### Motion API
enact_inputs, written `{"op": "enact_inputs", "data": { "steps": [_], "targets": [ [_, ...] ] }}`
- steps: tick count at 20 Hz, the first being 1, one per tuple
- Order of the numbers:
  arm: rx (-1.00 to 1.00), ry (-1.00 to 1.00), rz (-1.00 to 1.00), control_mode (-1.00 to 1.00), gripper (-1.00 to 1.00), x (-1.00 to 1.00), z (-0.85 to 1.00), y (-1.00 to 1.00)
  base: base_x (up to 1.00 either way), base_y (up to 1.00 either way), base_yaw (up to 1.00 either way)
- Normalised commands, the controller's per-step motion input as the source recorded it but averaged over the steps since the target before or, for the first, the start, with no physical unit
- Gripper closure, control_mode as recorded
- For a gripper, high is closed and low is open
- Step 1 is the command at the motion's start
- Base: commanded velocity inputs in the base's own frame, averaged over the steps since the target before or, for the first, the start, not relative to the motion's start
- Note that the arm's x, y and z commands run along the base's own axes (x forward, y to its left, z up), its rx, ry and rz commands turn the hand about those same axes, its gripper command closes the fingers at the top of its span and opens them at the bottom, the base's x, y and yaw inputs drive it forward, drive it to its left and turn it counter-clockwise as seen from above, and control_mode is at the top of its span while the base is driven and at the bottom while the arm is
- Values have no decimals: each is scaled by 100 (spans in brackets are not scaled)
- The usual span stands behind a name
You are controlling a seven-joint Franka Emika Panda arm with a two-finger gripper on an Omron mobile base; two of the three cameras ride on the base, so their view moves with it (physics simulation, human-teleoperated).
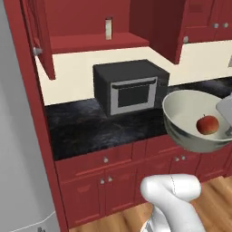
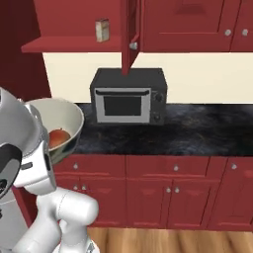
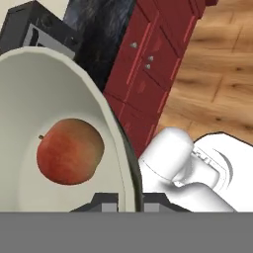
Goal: Pick the apple from the cabinet and place it in the bowl. Then pick the bowl and place it in the sink. Then turn on the sink facuet.
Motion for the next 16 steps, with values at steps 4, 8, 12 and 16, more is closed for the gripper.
{"op": "enact_inputs", "data": {
  "steps": [4,8,12,16],
  "targets": [
    [0,0,0,100,100,0,0,0,-12,-28,-69],
    [0,0,0,100,100,0,0,0,-11,-36,-75],
    [0,0,0,100,100,0,0,0,-11,-39,-75],
    [0,0,0,100,100,0,0,0,-8,-40,-75]
  ]
}}
